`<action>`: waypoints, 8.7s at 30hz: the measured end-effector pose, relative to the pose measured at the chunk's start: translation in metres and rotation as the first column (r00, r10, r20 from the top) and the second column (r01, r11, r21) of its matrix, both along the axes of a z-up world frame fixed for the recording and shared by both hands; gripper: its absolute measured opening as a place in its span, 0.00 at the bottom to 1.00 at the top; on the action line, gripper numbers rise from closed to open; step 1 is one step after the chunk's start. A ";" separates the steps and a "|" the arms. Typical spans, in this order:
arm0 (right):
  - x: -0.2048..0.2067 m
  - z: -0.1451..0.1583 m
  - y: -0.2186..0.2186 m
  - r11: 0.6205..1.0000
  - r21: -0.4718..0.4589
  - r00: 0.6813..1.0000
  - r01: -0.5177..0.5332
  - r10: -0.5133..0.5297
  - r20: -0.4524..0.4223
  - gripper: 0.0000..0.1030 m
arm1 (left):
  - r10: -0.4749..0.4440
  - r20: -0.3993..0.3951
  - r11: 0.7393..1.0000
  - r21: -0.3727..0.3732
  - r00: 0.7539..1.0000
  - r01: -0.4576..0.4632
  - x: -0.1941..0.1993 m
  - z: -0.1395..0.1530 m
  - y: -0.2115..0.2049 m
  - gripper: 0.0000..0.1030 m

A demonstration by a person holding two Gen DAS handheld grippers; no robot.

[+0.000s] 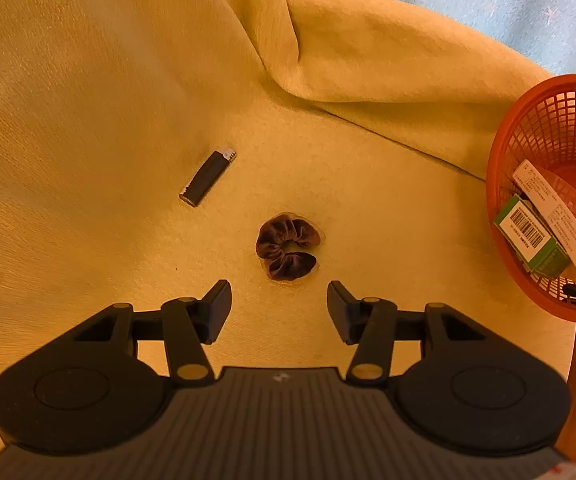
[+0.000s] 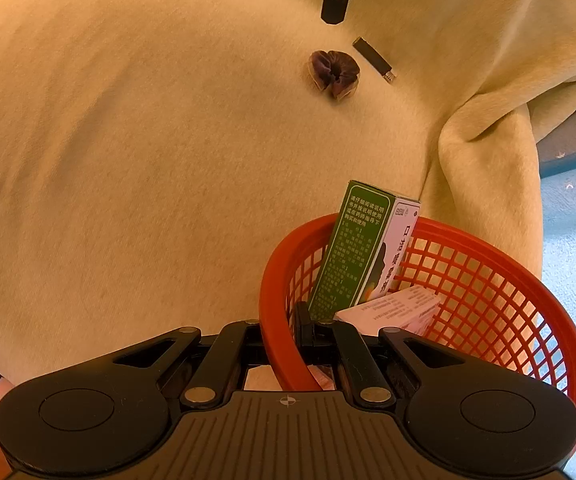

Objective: Organize objects
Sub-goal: 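Reach the left tool to the brown scrunchie and grasp it, then carry the scrunchie with the left tool into the wastebasket and release, then reach the left tool to the black lighter and grasp it, then carry the lighter with the left tool into the wastebasket and release, then lower the wastebasket with the right tool onto the wooden floor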

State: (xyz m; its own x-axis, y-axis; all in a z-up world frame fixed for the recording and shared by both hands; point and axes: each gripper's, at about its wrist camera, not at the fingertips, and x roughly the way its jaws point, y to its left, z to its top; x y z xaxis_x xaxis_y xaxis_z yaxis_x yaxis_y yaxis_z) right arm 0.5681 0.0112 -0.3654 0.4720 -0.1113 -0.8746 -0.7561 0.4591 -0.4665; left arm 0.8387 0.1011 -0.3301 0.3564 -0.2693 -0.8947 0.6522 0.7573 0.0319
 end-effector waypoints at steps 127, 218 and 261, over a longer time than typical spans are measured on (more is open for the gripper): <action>0.018 0.001 0.002 0.993 0.067 0.995 0.097 -0.097 0.000 0.01 | -0.086 0.095 0.987 0.143 0.992 0.072 0.124 -0.092 -0.040 0.17; -0.005 -0.004 -0.003 0.992 0.042 0.992 0.118 -0.119 0.037 0.02 | -0.341 -0.076 0.907 -0.290 0.937 0.307 -0.053 0.059 -0.114 0.23; -0.087 0.047 0.072 0.996 0.084 0.994 -0.038 0.029 0.103 0.08 | 0.021 -0.119 0.985 -0.169 0.993 -0.041 -0.108 0.063 0.139 0.23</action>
